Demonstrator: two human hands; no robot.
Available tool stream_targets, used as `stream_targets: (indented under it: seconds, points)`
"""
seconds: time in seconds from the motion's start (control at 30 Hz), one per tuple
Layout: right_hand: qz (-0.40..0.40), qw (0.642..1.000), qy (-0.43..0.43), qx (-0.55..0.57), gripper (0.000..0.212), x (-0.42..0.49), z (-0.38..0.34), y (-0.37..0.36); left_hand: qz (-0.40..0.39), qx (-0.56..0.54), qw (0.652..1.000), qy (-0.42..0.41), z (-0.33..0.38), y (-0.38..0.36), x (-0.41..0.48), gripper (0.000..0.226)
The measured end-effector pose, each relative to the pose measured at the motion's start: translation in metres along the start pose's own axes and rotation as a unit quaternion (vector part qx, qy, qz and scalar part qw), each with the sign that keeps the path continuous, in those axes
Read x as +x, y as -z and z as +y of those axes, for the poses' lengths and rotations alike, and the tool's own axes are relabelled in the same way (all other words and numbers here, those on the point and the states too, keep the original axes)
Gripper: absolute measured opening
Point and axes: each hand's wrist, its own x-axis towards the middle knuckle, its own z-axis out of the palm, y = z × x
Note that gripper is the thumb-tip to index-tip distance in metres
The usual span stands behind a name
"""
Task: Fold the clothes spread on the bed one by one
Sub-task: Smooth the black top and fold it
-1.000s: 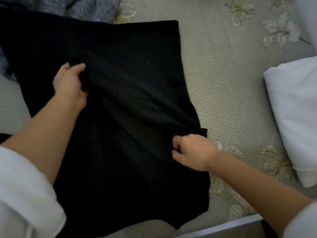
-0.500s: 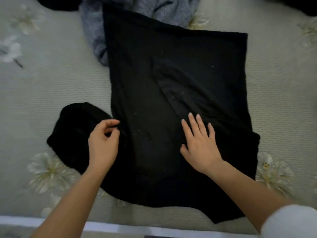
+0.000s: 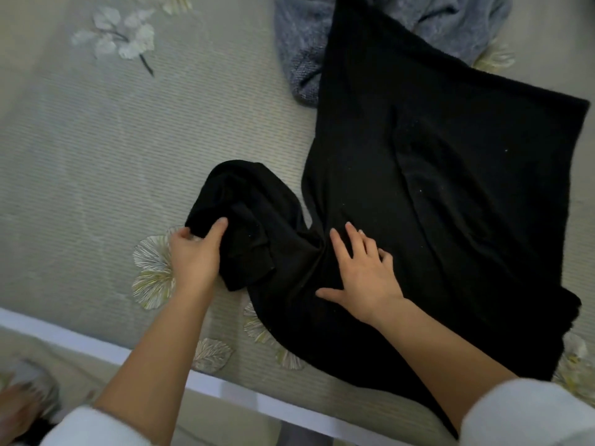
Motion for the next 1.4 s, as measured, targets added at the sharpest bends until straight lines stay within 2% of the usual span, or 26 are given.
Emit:
stream_targets:
  seconds: [0.1, 0.3, 0.4, 0.47, 0.53, 0.57, 0.63, 0.7, 0.73, 0.77, 0.8, 0.83, 0.87, 0.9, 0.93, 0.97, 1.0, 1.03, 1.07, 1.1, 1.23, 1.3, 1.37, 1.4]
  points:
    - [-0.011, 0.999, -0.005, -0.030, 0.113, 0.005, -0.003, 0.011, -0.064, -0.012, 0.997, 0.051, 0.022, 0.001, 0.010, 0.022]
    - [-0.033, 0.997, -0.005, -0.071, 0.121, 0.016, -0.011, 0.023, 0.057, -0.227, 0.972, 0.015, 0.082, 0.056, 0.045, 0.019]
    - [-0.029, 0.997, -0.004, -0.078, 0.124, 0.018, -0.010, 0.022, 0.076, -0.219, 0.973, -0.002, 0.101, 0.091, 0.083, 0.030]
    - [-0.026, 0.997, -0.003, -0.074, 0.124, 0.019, -0.010, 0.022, 0.095, -0.157, 0.983, -0.025, 0.111, 0.102, 0.093, 0.042]
    - [-0.024, 0.998, 0.002, -0.064, 0.122, 0.017, -0.008, 0.022, 0.102, -0.102, 0.986, -0.090, 0.127, 0.093, 0.064, 0.029]
    - [-0.020, 0.998, 0.006, -0.057, 0.119, 0.015, -0.007, 0.021, 0.081, -0.066, 0.987, -0.122, 0.135, 0.082, 0.043, 0.022]
    - [-0.008, 1.000, 0.023, -0.018, 0.107, 0.010, 0.001, 0.021, -0.003, 0.053, 0.985, -0.164, 0.148, 0.051, -0.007, 0.024]
    - [0.022, 0.993, 0.023, 0.113, 0.086, 0.004, 0.014, 0.022, -0.122, 0.119, 0.971, -0.165, 0.151, 0.020, -0.053, 0.024]
    - [0.049, 0.973, 0.004, 0.226, 0.072, 0.000, 0.022, 0.022, -0.210, 0.116, 0.960, -0.148, 0.151, 0.004, -0.076, 0.022]
    - [0.074, 0.926, -0.037, 0.368, 0.058, -0.004, 0.031, 0.022, -0.313, 0.092, 0.937, -0.124, 0.150, -0.010, -0.098, 0.018]
    - [0.089, 0.840, -0.091, 0.527, 0.048, -0.010, 0.041, 0.020, -0.422, 0.063, 0.899, -0.095, 0.150, -0.022, -0.120, 0.013]
    - [0.083, 0.728, -0.137, 0.666, 0.045, -0.016, 0.051, 0.019, -0.523, 0.050, 0.847, -0.077, 0.149, -0.032, -0.137, 0.013]
    - [0.071, 0.611, -0.172, 0.770, 0.051, -0.023, 0.062, 0.015, -0.595, 0.047, 0.799, -0.069, 0.146, -0.039, -0.146, 0.017]
    - [0.070, 0.494, -0.195, 0.844, 0.058, -0.029, 0.074, 0.010, -0.619, 0.037, 0.782, -0.063, 0.139, -0.044, -0.148, 0.021]
    - [0.078, 0.384, -0.216, 0.894, 0.054, -0.036, 0.088, 0.006, -0.601, 0.026, 0.796, -0.063, 0.130, -0.045, -0.145, 0.021]
    - [0.084, 0.294, -0.233, 0.923, 0.052, -0.043, 0.100, 0.004, -0.540, 0.022, 0.839, -0.067, 0.120, -0.044, -0.138, 0.020]
    - [0.087, 0.252, -0.248, 0.931, 0.051, -0.048, 0.110, 0.005, -0.447, 0.032, 0.890, -0.077, 0.106, -0.041, -0.128, 0.021]
    - [0.088, 0.258, -0.252, 0.929, 0.048, -0.053, 0.117, 0.006, -0.348, 0.073, 0.930, -0.096, 0.089, -0.037, -0.118, 0.030]
    - [0.092, 0.281, -0.262, 0.919, 0.043, -0.058, 0.123, 0.006, -0.277, 0.140, 0.944, -0.111, 0.071, -0.031, -0.110, 0.045]
    - [0.095, 0.311, -0.265, 0.908, 0.037, -0.061, 0.126, 0.006, -0.248, 0.210, 0.938, -0.121, 0.053, -0.025, -0.104, 0.061]
    - [0.096, 0.405, -0.283, 0.864, 0.017, -0.071, 0.129, 0.006, -0.319, 0.404, 0.846, -0.140, -0.013, -0.017, -0.107, 0.121]
    - [0.099, 0.454, -0.287, 0.837, 0.015, -0.069, 0.125, 0.013, -0.309, 0.473, 0.800, -0.202, -0.034, -0.020, -0.117, 0.131]
    - [0.150, 0.488, -0.303, 0.804, 0.034, -0.061, 0.120, 0.021, -0.271, 0.454, 0.807, -0.264, -0.044, -0.023, -0.122, 0.123]
    - [0.193, 0.485, -0.320, 0.790, 0.038, -0.056, 0.119, 0.025, -0.252, 0.429, 0.823, -0.273, -0.045, -0.023, -0.123, 0.116]
